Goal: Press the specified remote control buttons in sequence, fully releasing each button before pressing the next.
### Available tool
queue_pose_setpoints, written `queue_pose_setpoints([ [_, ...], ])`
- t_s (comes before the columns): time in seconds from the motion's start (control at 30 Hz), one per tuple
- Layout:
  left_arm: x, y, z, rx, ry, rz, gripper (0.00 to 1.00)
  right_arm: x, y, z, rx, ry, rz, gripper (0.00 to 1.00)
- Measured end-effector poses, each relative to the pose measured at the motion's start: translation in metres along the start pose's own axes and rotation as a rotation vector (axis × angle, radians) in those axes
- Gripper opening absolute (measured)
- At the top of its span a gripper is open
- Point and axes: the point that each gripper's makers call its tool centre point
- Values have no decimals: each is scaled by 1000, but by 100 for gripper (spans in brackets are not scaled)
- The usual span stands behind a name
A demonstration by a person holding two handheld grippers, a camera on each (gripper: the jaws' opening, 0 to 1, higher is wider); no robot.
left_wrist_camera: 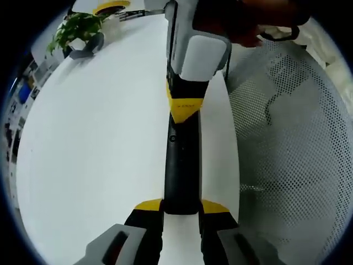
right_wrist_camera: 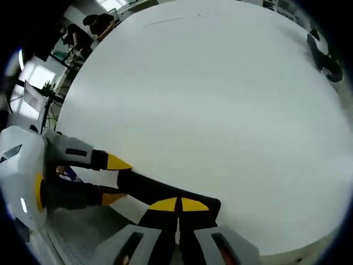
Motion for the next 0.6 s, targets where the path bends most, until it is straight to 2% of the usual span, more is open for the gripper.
queue_pose_setpoints([
  [0.33,1,0,0,-7,22,18,23,4,-10,-14,65,7,-47,0],
  [0.47,2,0,1,-2,22,13,23,4,-13,-12,35,25,-61,0],
  [0.6,2,0,1,0,25,12,23,3,-12,-12,36,26,-68,0],
])
Point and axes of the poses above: the point that each gripper's makers call its tool centre point, and the gripper's own axes: y roughly backward along the fingers, z roughly to its right, x roughly out of its top, and after that the axes turned 11 degrees about -z, right-handed
